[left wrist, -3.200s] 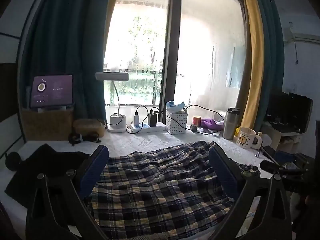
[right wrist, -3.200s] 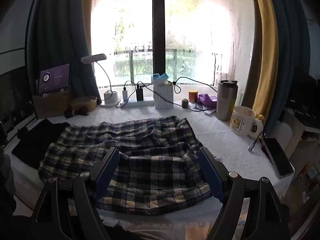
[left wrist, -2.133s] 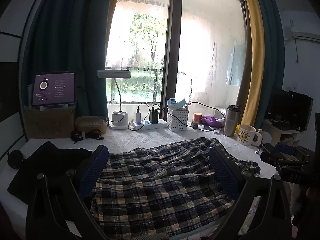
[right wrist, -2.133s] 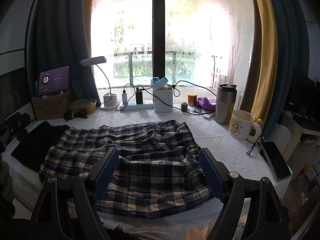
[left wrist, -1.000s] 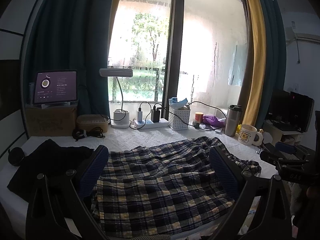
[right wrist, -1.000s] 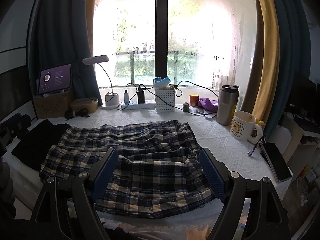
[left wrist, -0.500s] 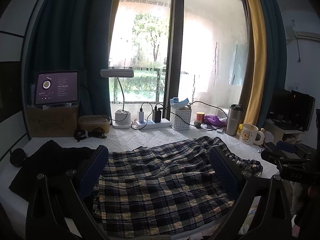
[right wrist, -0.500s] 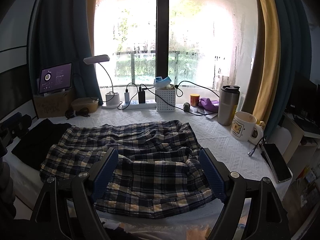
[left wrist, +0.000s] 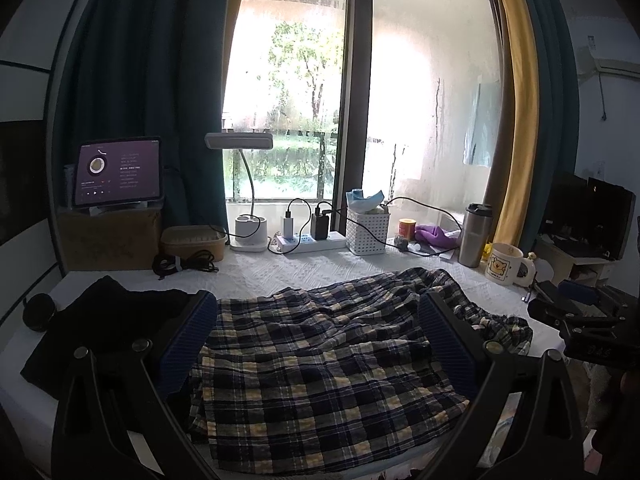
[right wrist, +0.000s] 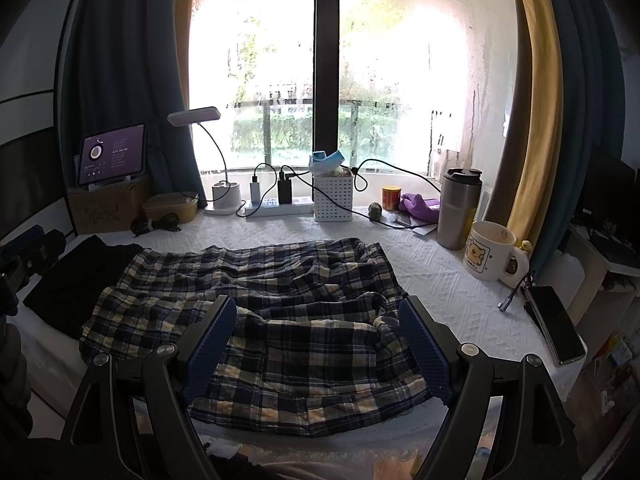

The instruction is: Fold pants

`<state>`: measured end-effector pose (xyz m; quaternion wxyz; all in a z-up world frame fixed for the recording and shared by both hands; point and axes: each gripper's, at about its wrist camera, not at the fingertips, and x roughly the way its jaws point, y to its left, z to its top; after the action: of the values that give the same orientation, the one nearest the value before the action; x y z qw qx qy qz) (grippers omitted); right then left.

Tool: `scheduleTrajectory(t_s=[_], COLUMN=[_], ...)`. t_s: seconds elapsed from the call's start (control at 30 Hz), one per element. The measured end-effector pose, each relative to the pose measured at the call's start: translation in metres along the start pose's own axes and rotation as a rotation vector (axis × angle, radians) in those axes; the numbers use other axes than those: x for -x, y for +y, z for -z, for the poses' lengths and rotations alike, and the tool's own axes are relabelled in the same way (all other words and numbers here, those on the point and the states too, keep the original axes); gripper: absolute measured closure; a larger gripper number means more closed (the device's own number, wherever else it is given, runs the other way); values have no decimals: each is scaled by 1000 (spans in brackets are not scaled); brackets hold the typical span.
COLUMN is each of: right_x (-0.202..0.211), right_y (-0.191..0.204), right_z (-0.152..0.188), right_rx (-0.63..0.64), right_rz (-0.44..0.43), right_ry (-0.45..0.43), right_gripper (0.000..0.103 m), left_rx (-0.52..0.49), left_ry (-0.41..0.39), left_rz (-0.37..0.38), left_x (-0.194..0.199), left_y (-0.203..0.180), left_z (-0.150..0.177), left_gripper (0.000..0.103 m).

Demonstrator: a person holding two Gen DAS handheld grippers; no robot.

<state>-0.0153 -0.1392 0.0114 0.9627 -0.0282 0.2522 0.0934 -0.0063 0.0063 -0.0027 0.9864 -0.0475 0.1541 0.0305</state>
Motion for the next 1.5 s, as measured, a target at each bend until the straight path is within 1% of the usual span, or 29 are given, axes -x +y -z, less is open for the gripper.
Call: scheduleTrajectory(t_s=[0.27, 0.57, 0.8, 0.93, 1.1, 1.17, 1.23, 1.37, 1.4, 1.47, 1.5], right_x=[-12, -54, -89, -111, -145, -158, -171, -201, -208, -226, -236], right_y=[2, -5, -13, -24, -42, -49, -56, -71, -75, -85, -88], right_z=[-1, -9, -16, -21, -32, -37, -43, -55, -57, -61, -62], right_rx=[3, 9, 5, -3, -9, -6, -1, 10, 11, 11, 10], right_rz=[-6, -3, 16, 32, 54, 59, 64, 82, 85, 84, 73], right_ry=[20, 78, 133, 153, 187, 195, 201, 216, 221, 236, 255], right_gripper=[18, 18, 18, 18, 18, 18, 18, 18, 18, 18, 18], left_rx=[-8, -16, -19, 5, 20, 55, 93, 83, 86, 103, 100], left_ry=[32, 100, 184, 255, 331, 383, 417, 489, 514, 563, 579], left_rz=[-23, -51, -75, -96, -155, -166, -167, -211, -210, -185, -194], left_x=[-12, -45, -79, -105, -139, -157, -172, -205, -213, -231, -239], left_y=[3, 12, 23, 38, 63, 80, 95, 114, 119, 128, 132], left_z=[1, 5, 8, 9, 9, 10, 11, 17, 19, 26, 28], left_gripper=[4, 4, 4, 4, 4, 4, 4, 4, 4, 4, 4])
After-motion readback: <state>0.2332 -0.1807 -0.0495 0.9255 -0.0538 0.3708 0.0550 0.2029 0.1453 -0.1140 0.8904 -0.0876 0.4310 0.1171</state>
